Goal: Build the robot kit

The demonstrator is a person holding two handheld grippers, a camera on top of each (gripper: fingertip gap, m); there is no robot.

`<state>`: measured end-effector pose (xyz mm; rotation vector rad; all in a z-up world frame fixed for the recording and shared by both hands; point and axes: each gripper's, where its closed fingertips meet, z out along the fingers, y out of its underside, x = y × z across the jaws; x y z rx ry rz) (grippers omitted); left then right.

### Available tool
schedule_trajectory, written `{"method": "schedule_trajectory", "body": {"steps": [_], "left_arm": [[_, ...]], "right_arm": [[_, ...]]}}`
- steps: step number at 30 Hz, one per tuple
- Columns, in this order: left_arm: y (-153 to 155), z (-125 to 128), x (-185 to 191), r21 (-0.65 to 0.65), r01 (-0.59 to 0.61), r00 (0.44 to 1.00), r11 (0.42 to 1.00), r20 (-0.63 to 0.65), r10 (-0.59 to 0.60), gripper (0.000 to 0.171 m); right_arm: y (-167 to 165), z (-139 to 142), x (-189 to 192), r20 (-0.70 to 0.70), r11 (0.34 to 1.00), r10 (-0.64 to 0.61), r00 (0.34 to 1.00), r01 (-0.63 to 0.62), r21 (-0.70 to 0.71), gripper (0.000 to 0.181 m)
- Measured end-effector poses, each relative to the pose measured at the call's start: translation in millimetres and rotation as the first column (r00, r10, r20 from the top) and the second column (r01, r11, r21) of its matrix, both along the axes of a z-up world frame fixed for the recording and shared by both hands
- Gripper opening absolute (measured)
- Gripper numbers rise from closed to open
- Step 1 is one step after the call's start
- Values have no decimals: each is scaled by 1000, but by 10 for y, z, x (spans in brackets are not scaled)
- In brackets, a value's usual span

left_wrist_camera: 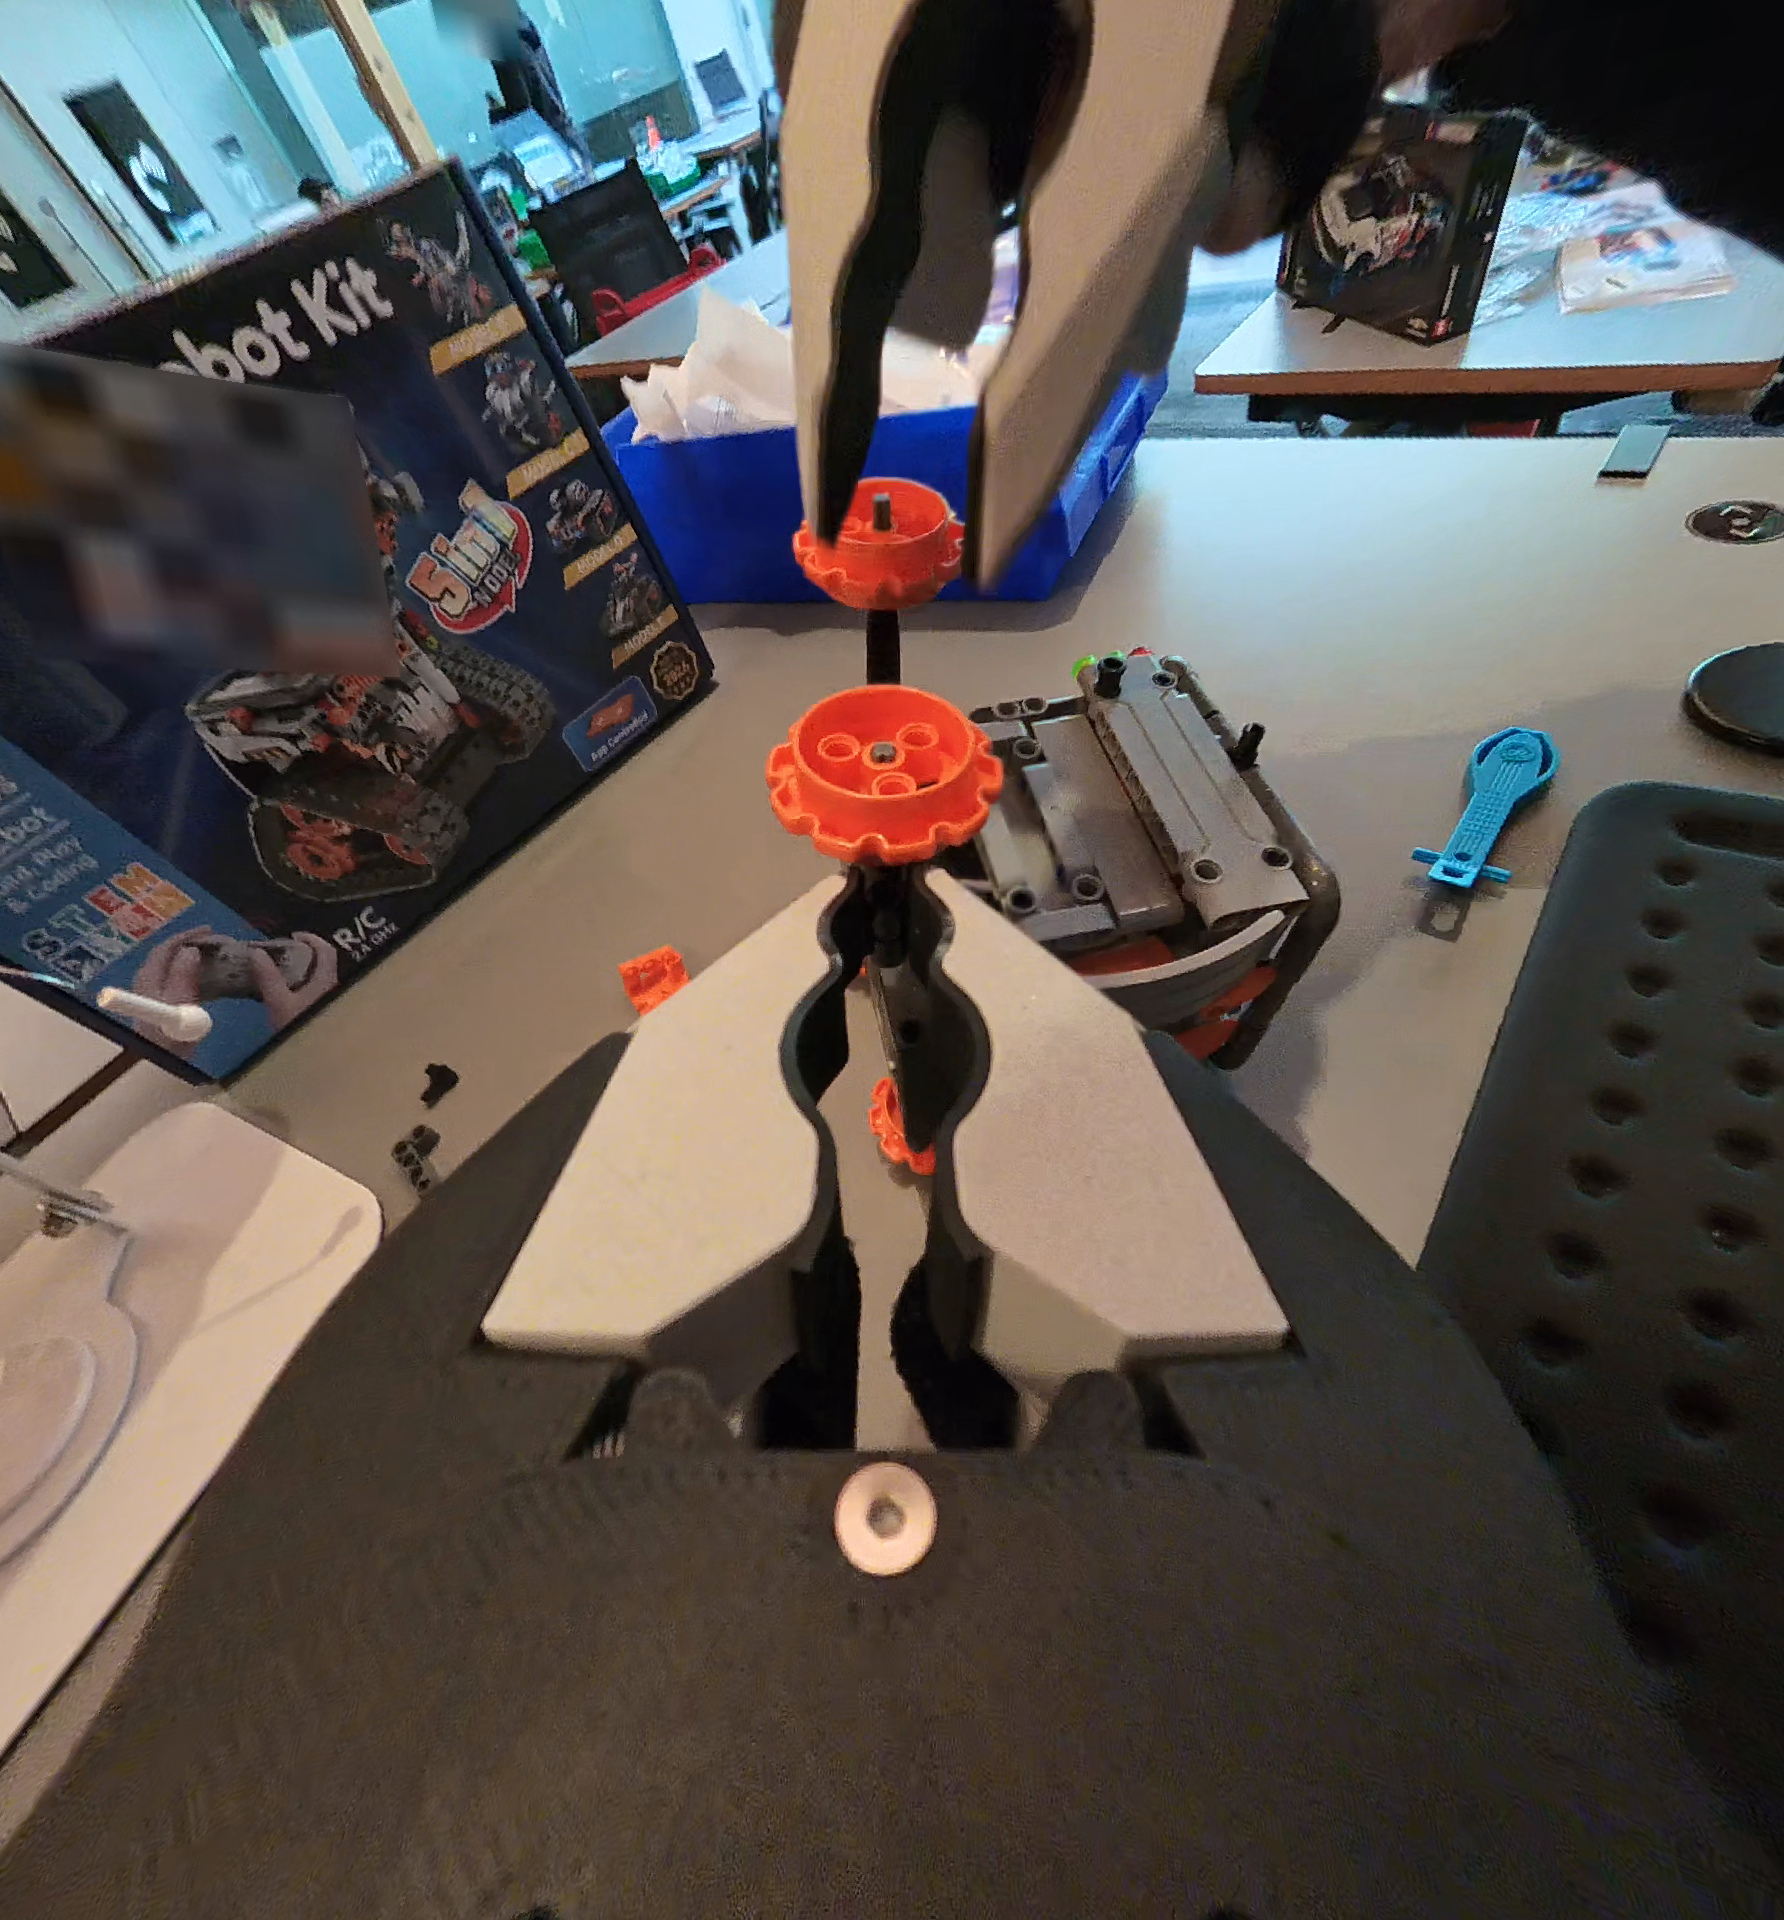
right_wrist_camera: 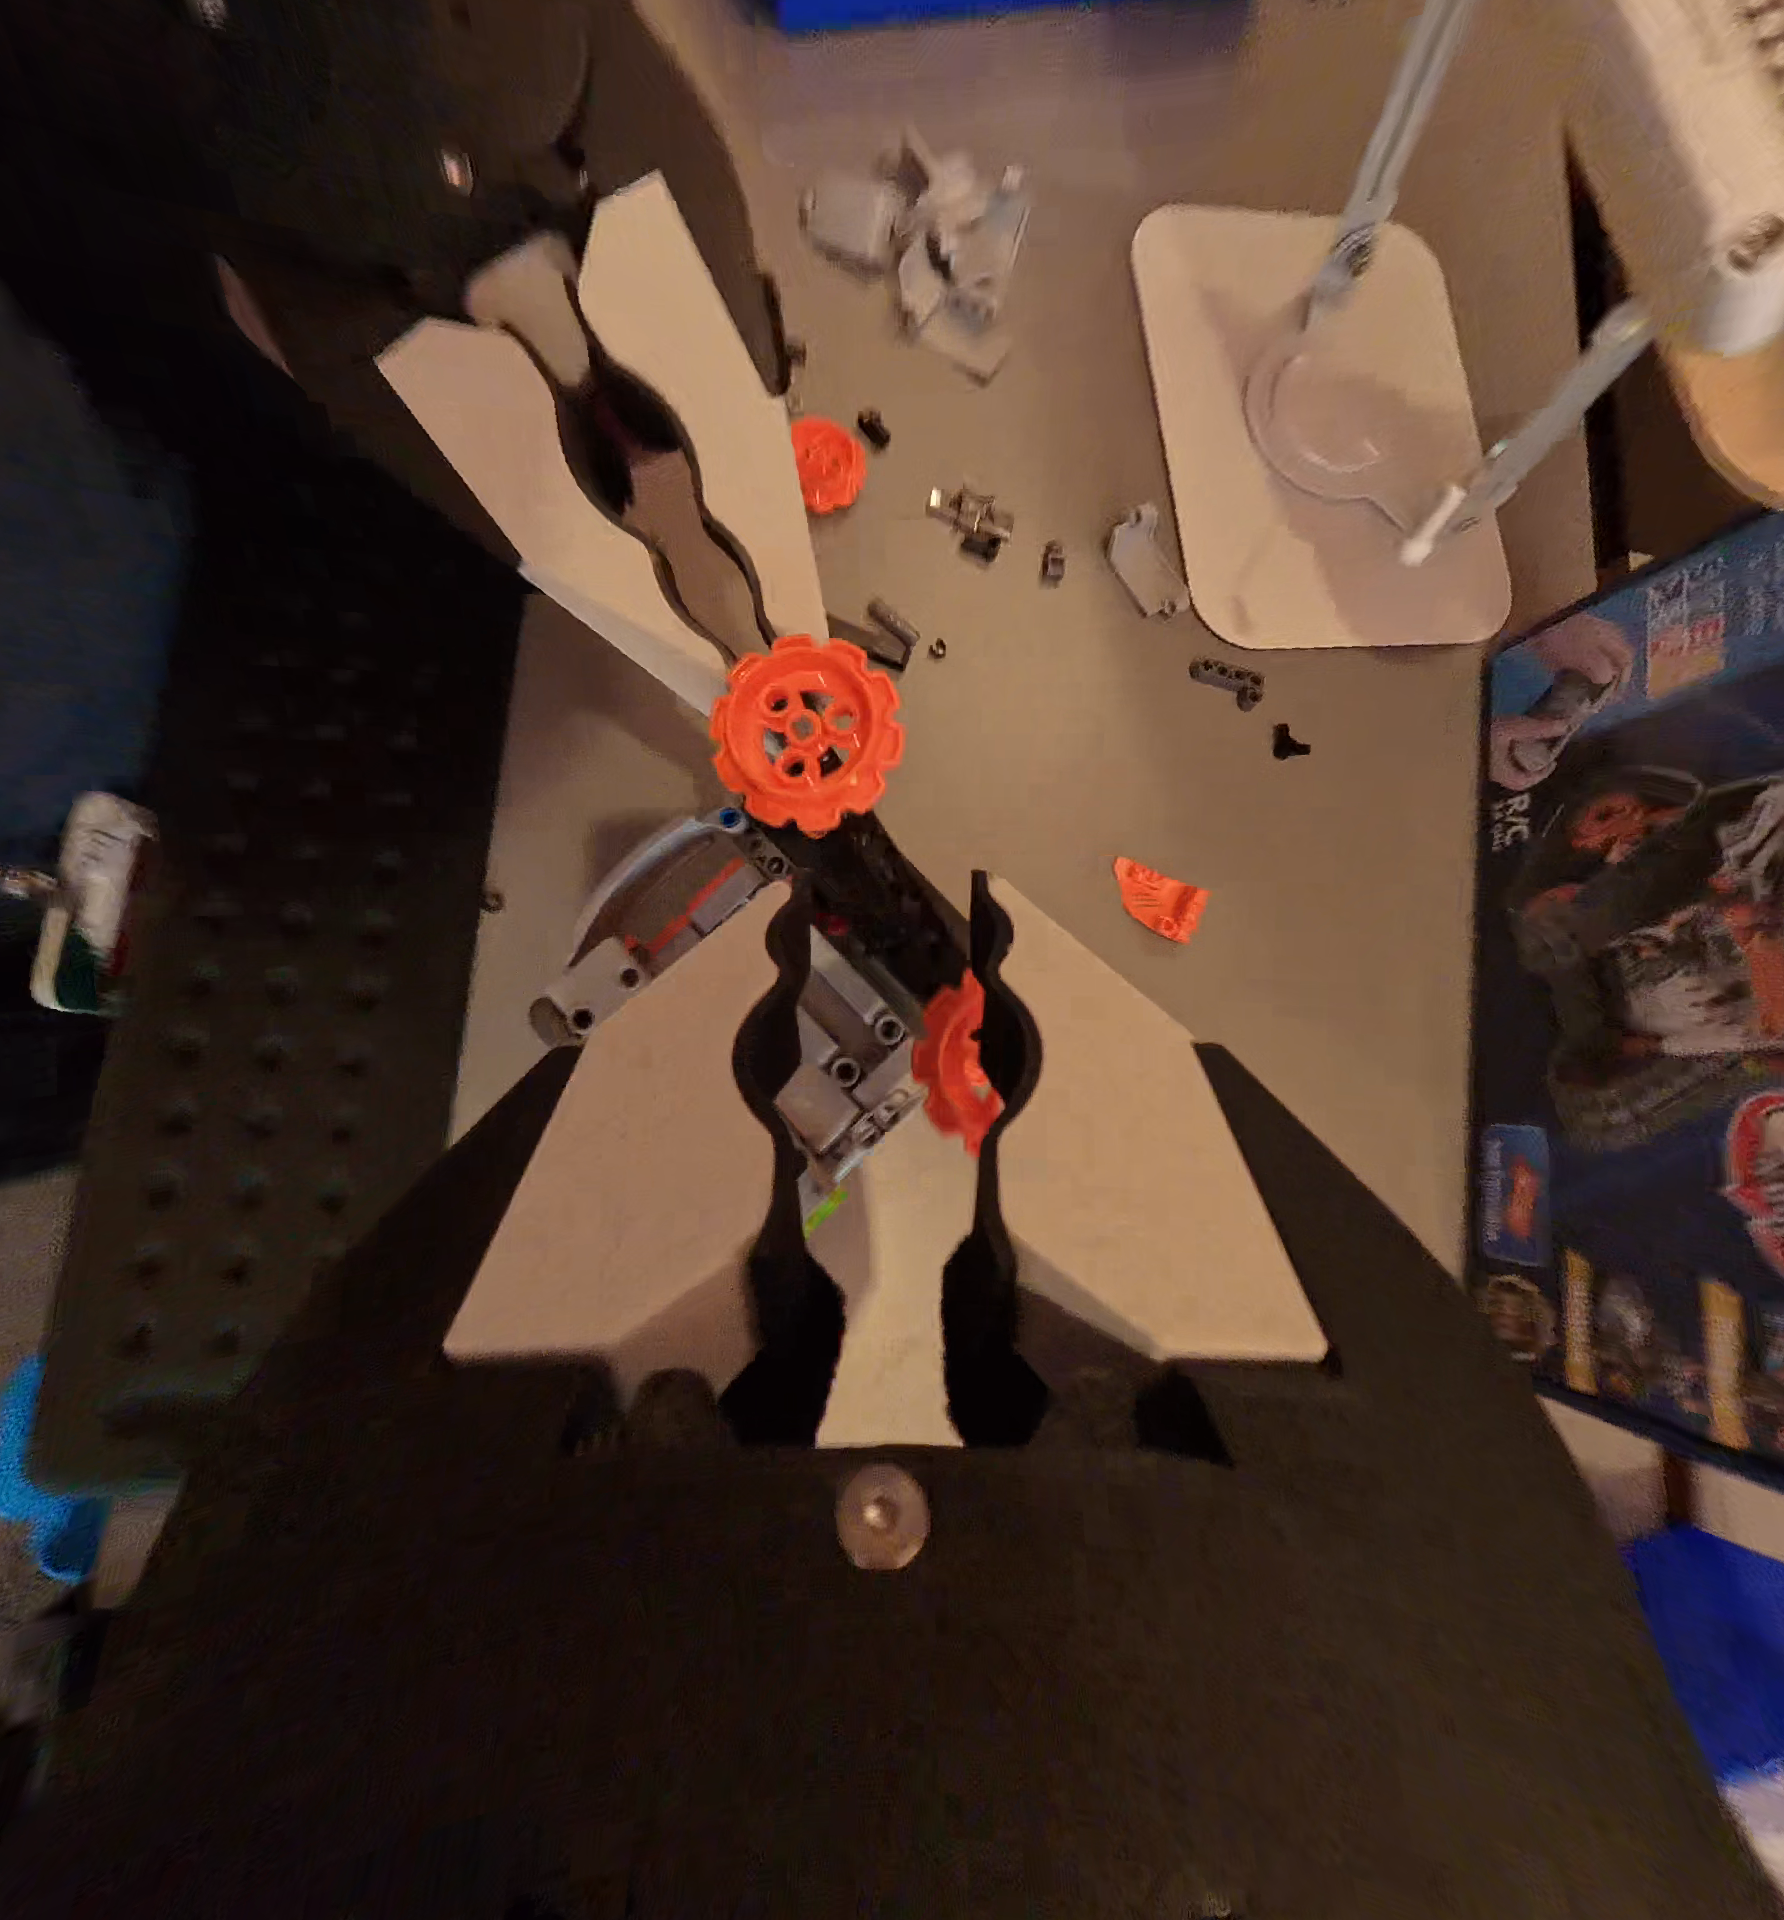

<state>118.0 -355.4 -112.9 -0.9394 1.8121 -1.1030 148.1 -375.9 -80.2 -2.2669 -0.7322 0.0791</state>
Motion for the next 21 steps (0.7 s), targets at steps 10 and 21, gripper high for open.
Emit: {"method": "schedule_trajectory", "body": {"steps": [10,21], "left_arm": [[-7,11,-31,-1,13,999,1000,38,-13,7],[-20,-129,-127,-193,107,994,975,3,-108,32]], "right_arm": [[138,-459,-49,205,985,101,974,-69,-157,7],[95,-505,-73,335,947,263,905,-176,-267,4]]}}
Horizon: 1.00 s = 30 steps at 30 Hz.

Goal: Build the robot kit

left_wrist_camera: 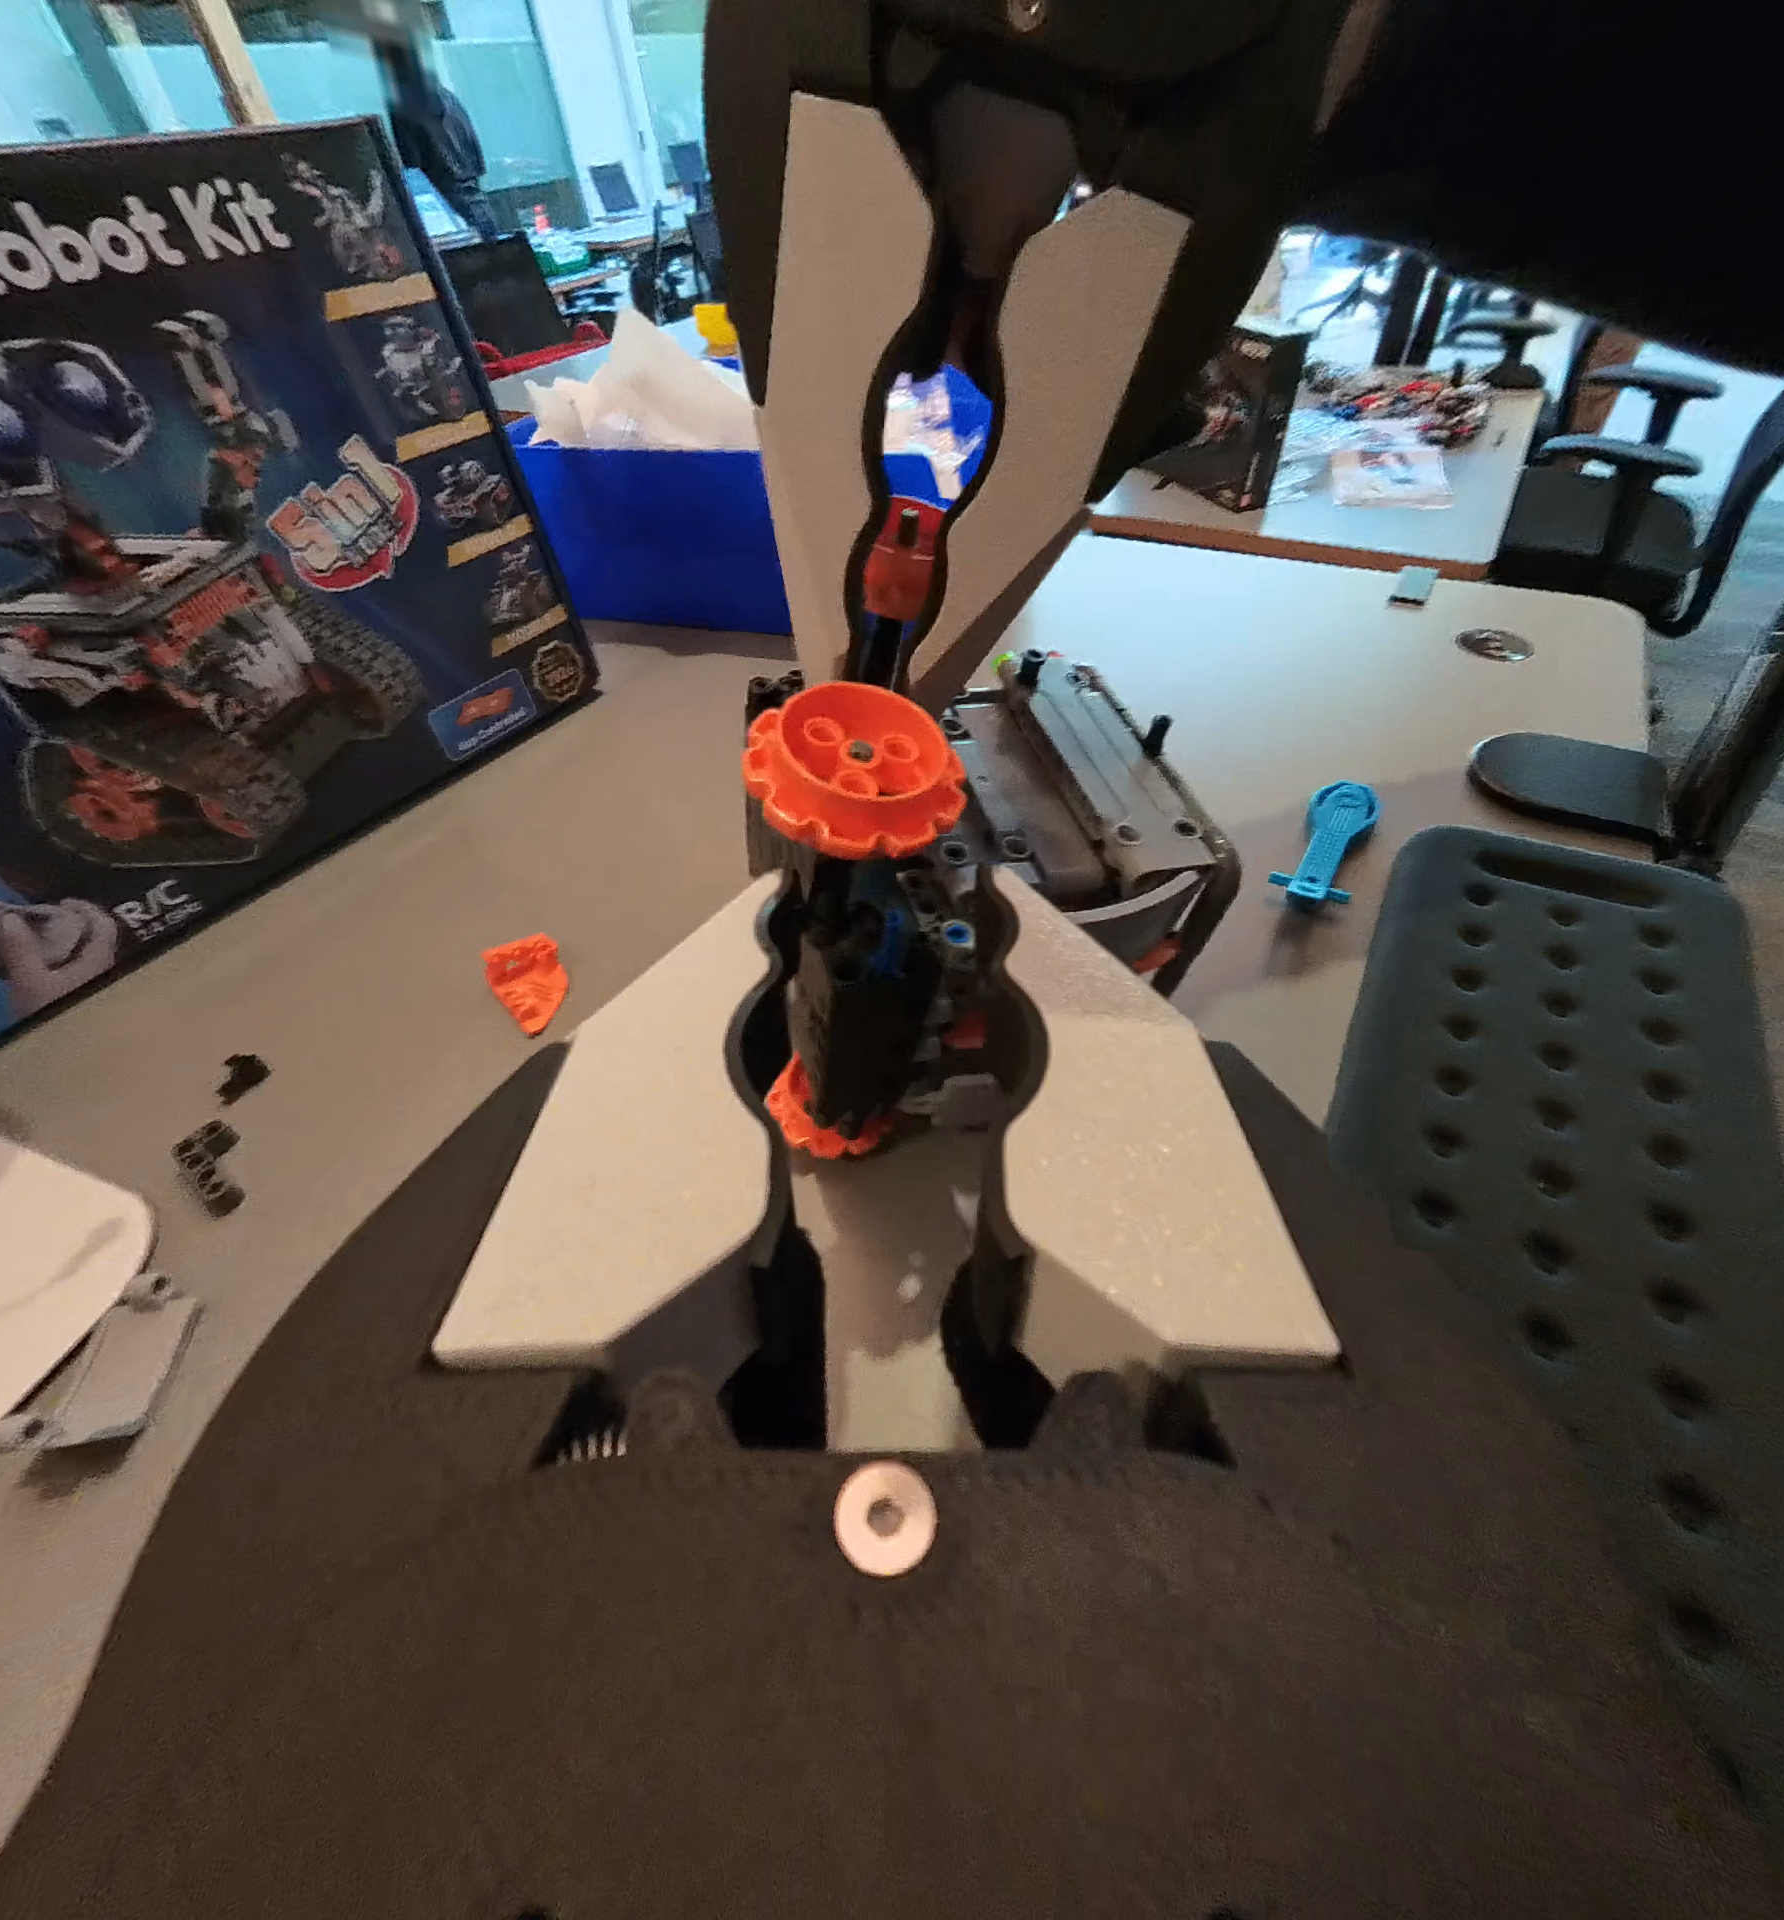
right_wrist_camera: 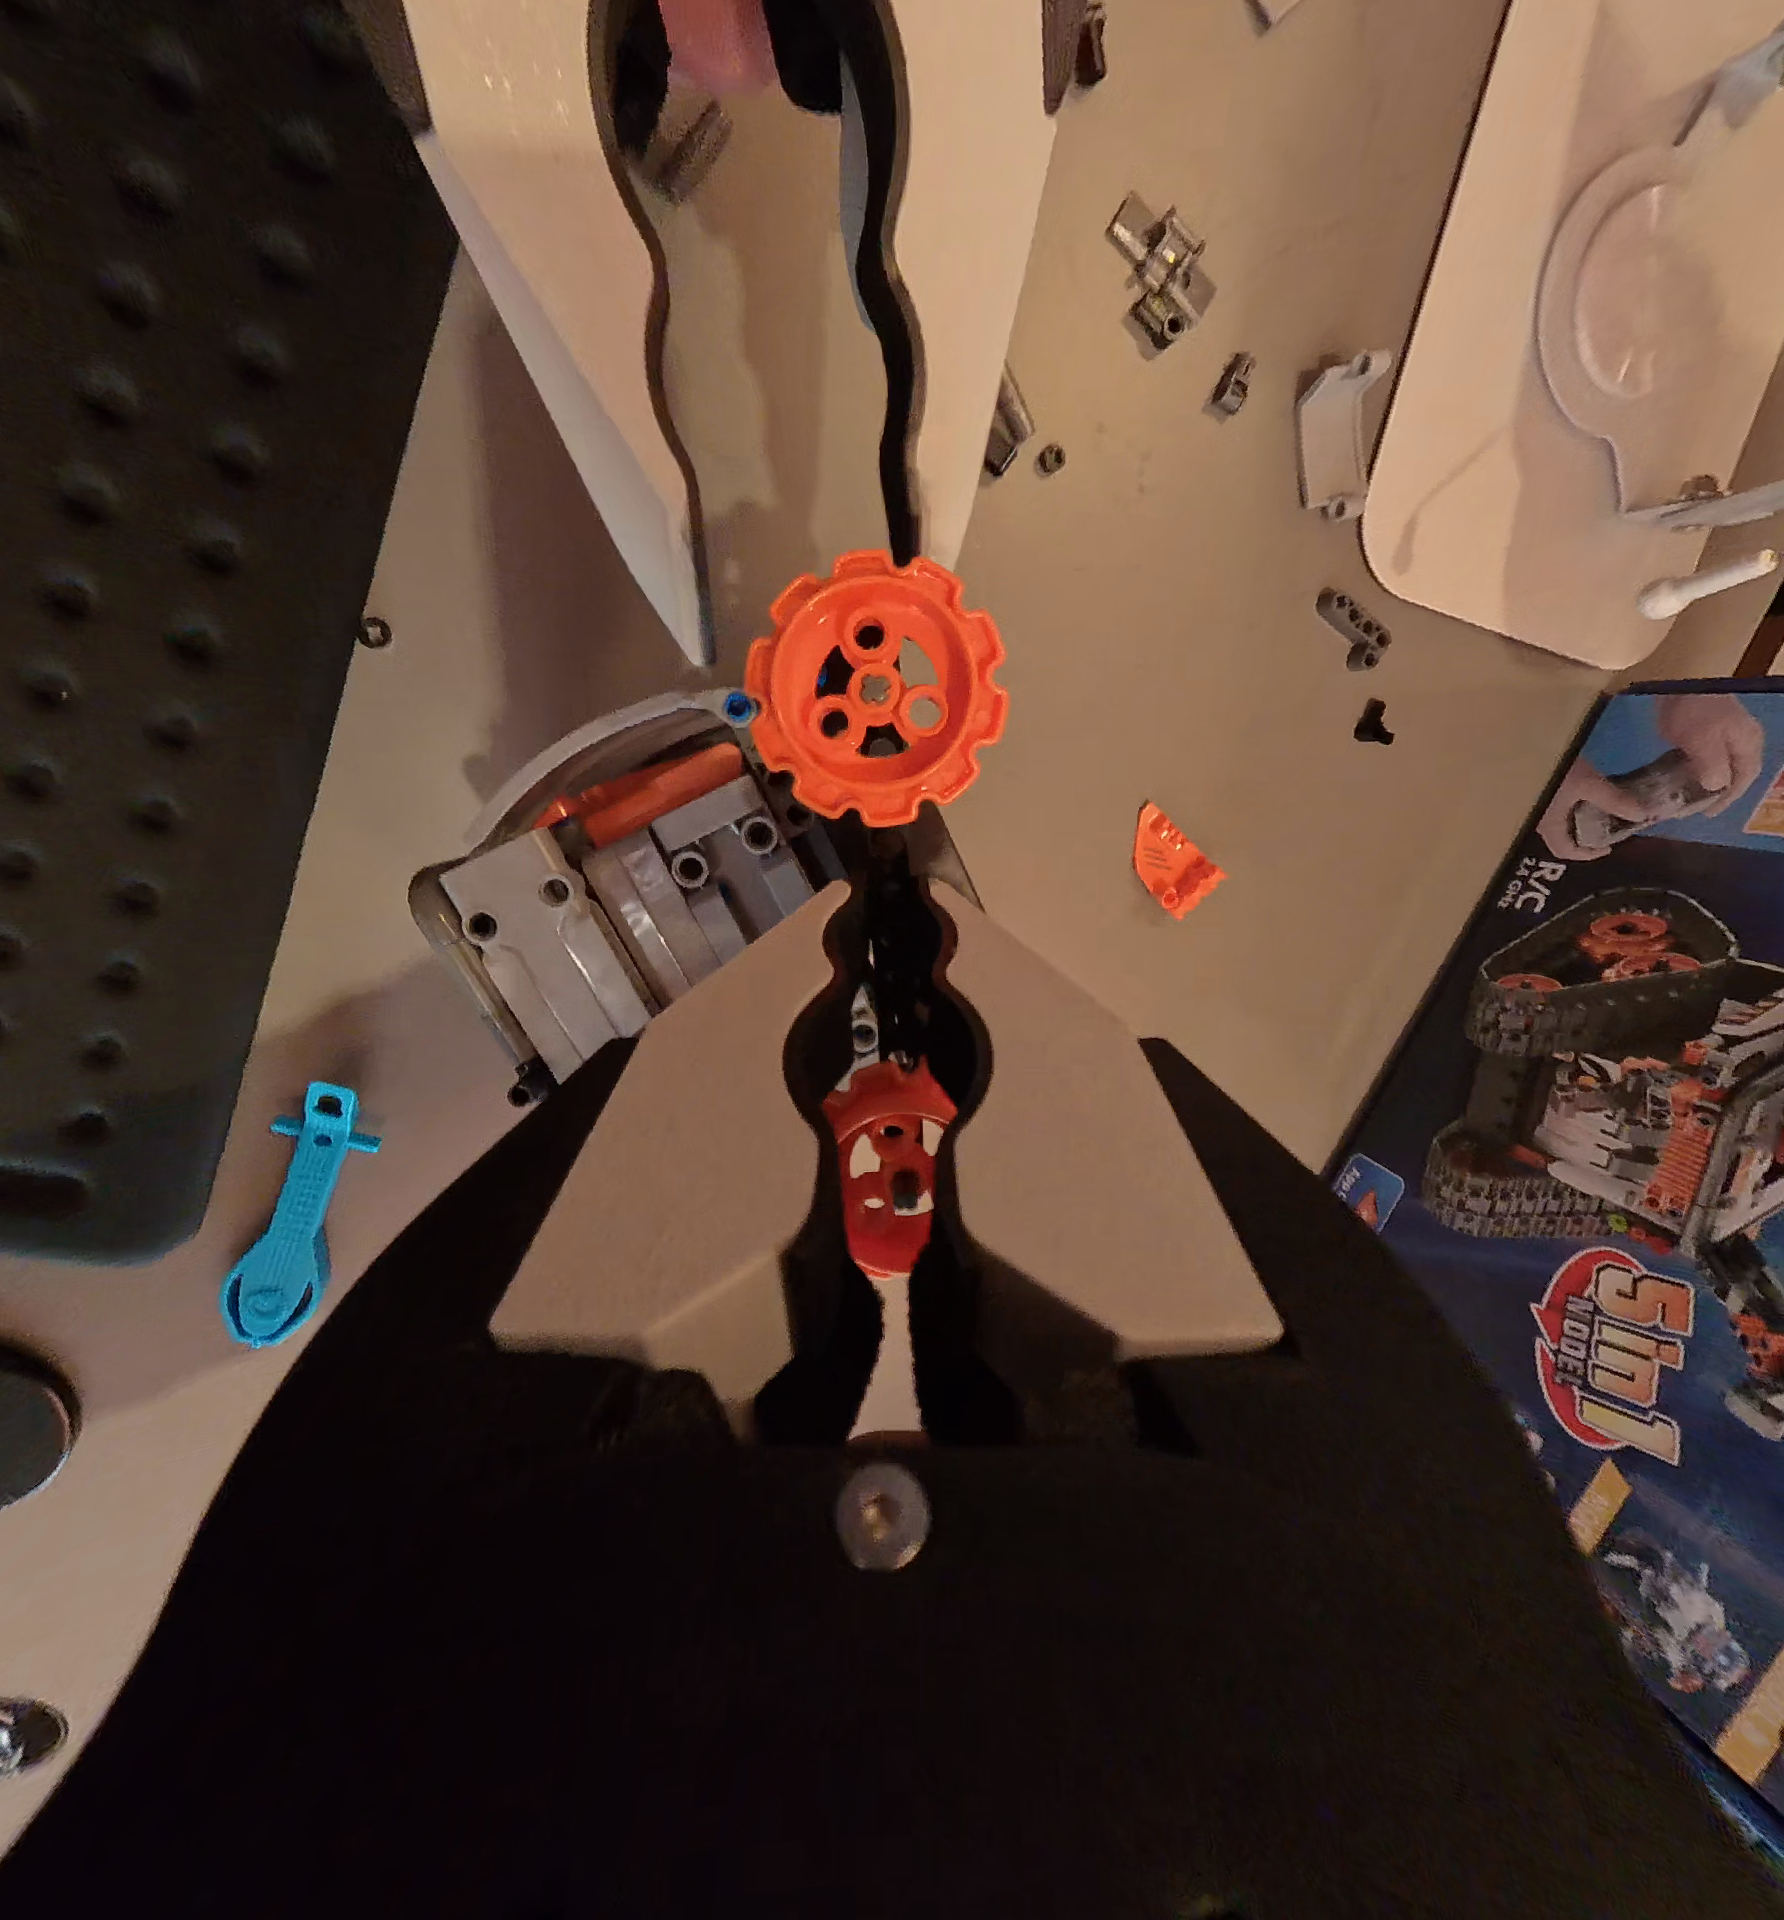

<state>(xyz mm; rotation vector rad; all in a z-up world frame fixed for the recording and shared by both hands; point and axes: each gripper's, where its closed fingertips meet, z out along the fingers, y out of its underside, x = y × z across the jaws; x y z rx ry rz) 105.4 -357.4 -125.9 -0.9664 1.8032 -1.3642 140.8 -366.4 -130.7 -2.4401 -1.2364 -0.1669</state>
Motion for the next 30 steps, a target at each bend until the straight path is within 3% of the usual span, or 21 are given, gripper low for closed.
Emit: {"method": "schedule_trajectory", "body": {"steps": [8,12,15,18,21,26,30], "left_arm": [[-99,145,-89,-17,14,998,1000,63,-13,27],[-117,68,-111,22,-6,999,1000,49,5,28],[-208,34,-148,-6,35,999,999,29,-34,15],[-235,-43,-164,13,35,999,999,14,-35,14],[-84,28,-142,-43,-9,999,999,37,11,22],[36,-94,-47,-83,-35,999,996,-42,31,37],[35,-187,-5,-121,-28,995,992,-94,16,37]], "right_arm": [[-77,136,-46,17,995,77,997,-76,-59,4],[-90,63,-6,59,988,111,992,-104,-114,4],[-96,17,44,88,984,123,989,-109,-143,5],[-123,-6,41,82,977,142,986,-127,-170,5],[-153,-17,26,56,972,160,986,-147,-184,4],[-134,-11,48,46,966,181,982,-168,-199,4],[-95,-5,41,34,961,199,979,-188,-201,4]]}}
